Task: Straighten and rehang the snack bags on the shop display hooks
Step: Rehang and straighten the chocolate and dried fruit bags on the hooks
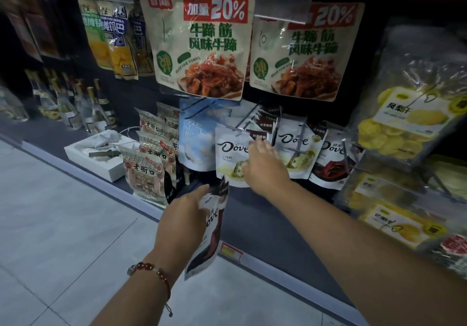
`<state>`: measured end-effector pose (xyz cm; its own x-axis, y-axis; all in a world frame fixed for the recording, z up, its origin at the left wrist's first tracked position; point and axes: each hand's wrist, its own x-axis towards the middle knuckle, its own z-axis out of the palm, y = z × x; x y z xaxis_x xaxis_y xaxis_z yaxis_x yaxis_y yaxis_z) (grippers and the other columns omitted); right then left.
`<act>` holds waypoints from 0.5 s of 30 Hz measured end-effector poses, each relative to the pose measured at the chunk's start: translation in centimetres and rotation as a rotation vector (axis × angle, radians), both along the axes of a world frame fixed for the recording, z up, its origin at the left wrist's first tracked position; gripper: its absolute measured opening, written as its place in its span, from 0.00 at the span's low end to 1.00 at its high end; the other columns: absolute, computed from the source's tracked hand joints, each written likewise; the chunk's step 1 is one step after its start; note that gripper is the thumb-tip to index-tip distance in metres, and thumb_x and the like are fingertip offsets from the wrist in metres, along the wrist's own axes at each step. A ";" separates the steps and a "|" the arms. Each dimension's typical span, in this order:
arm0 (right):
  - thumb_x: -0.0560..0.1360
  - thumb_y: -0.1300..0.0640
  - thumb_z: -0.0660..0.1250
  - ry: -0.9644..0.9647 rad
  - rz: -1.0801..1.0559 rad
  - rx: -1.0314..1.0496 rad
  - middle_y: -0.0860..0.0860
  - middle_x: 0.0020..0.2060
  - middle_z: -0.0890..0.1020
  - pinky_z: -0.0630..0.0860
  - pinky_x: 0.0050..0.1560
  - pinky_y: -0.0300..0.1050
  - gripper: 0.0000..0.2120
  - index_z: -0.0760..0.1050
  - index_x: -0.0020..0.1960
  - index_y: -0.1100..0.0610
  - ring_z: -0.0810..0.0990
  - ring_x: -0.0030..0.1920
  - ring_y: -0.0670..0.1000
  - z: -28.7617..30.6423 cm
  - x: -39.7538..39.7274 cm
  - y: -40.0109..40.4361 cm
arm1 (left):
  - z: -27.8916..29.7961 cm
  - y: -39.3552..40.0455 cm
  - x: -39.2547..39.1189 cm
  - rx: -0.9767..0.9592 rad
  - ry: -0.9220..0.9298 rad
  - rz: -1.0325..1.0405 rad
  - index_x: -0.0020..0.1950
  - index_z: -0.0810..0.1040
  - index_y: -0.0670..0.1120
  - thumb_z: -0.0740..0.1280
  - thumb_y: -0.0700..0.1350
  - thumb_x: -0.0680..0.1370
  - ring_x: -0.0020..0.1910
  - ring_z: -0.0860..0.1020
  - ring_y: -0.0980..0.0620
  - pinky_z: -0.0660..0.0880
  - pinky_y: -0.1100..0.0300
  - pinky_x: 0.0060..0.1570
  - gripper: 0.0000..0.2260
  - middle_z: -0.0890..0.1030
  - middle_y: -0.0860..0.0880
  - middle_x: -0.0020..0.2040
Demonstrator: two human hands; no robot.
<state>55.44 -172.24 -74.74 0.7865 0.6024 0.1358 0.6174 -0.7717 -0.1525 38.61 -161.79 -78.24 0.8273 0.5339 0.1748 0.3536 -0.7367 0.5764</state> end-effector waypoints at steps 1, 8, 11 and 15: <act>0.81 0.55 0.57 -0.024 -0.026 -0.027 0.58 0.79 0.47 0.42 0.77 0.51 0.32 0.45 0.79 0.60 0.45 0.79 0.57 0.2 0.9 0.8 | -0.2 0.3 0.1 -0.018 -0.014 0.029 0.70 0.74 0.55 0.66 0.39 0.78 0.36 0.77 0.49 0.73 0.58 0.34 0.21 0.84 0.48 0.47; 0.79 0.56 0.59 -0.050 -0.143 0.058 0.60 0.70 0.69 0.57 0.73 0.55 0.26 0.59 0.75 0.59 0.64 0.72 0.60 0.9 5.9 3.9 | -0.8 1.1 1.1 -0.042 -0.048 0.095 0.57 0.81 0.48 0.66 0.41 0.79 0.45 0.80 0.45 0.73 0.56 0.38 0.09 0.84 0.47 0.45; 0.80 0.56 0.59 -0.055 -0.147 0.255 0.54 0.42 0.76 0.69 0.48 0.49 0.06 0.73 0.47 0.55 0.76 0.50 0.59 0.6 6.1 3.4 | -1.0 1.0 1.2 -0.032 -0.056 0.108 0.54 0.81 0.48 0.65 0.41 0.79 0.43 0.79 0.46 0.74 0.55 0.37 0.07 0.83 0.48 0.44; 0.81 0.56 0.60 0.086 -0.164 0.422 0.50 0.35 0.75 0.68 0.37 0.44 0.11 0.70 0.40 0.54 0.76 0.40 0.55 0.2 5.2 2.8 | -1.2 0.9 1.4 -0.025 -0.065 0.128 0.51 0.80 0.48 0.65 0.41 0.79 0.40 0.78 0.47 0.77 0.53 0.38 0.05 0.83 0.48 0.42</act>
